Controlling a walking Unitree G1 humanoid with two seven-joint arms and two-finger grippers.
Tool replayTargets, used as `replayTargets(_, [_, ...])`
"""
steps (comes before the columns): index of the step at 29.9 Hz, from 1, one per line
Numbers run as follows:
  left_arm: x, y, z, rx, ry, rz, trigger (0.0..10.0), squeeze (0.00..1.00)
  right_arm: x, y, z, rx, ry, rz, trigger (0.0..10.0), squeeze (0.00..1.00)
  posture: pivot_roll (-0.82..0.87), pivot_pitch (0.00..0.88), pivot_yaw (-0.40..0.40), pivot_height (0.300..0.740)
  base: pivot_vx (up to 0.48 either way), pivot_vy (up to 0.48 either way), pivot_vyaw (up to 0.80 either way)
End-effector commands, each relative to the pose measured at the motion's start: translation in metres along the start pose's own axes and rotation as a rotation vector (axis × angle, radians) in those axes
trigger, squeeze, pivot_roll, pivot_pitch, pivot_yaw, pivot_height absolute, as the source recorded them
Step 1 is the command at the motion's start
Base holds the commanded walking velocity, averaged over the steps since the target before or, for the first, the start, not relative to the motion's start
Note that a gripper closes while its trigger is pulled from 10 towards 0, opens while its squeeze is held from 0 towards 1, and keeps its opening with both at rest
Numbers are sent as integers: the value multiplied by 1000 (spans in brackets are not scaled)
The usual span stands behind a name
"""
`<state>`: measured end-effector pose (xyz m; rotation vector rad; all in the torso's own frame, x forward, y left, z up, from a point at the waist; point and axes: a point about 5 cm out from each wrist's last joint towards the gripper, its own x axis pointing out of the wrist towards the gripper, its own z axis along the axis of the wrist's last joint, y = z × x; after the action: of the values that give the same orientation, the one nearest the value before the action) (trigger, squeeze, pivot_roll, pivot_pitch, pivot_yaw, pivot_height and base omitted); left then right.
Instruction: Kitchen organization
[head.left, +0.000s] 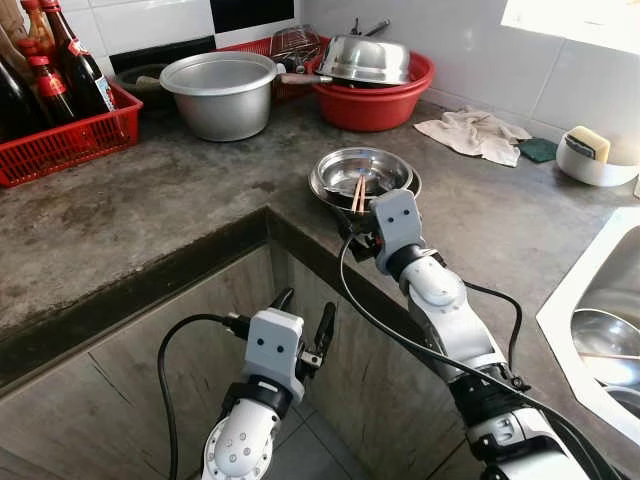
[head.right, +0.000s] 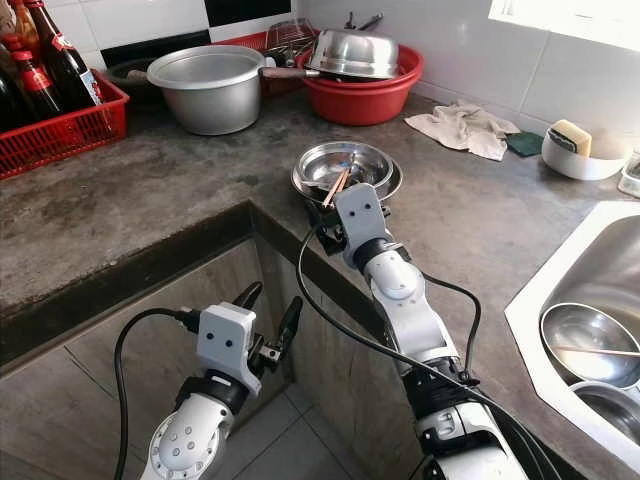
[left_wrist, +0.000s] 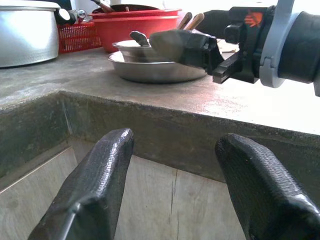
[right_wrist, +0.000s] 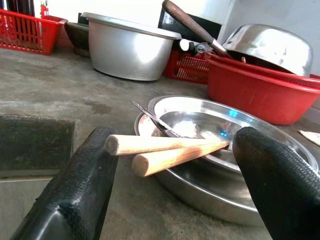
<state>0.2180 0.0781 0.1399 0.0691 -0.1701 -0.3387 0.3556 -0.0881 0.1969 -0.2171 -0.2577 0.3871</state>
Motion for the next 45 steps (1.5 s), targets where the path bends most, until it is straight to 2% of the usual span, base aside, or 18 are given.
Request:
replayTargets(1, [1,-3,5,-4,-32,-13,10000,0,5,-1,5,-14,-24,-3,10000,0,57,68,-54,740,0,0,0])
replayTargets(11, [3,-4,9,-6,-55,-19,10000,0,8,-1,5,-25,-26,-6,10000,0,56,68,-55,740,0,0,0])
replayTargets(13, [3,-4,9,-5,-56,-18,10000,0,9,-2,5,-25,-27,-7,4078,0,55,70,-57,740,0,0,0])
replayTargets(14, [3,-4,9,-4,-56,-17,10000,0,9,-2,5,-25,-28,-8,3647,0,56,70,-56,740,0,0,0])
replayTargets(15, [3,-4,9,-4,-56,-16,10000,0,10,-2,5,-24,-29,-10,118,0,55,71,-56,740,0,0,0])
replayTargets(33, [6,2,8,14,-48,7,10000,0,13,-16,9,-41,-47,-68,0,0,54,79,-55,740,0,0,0])
replayTargets(45, [8,3,7,16,-47,7,10000,0,11,-30,18,39,-78,-163,0,0,53,75,-52,740,0,0,0])
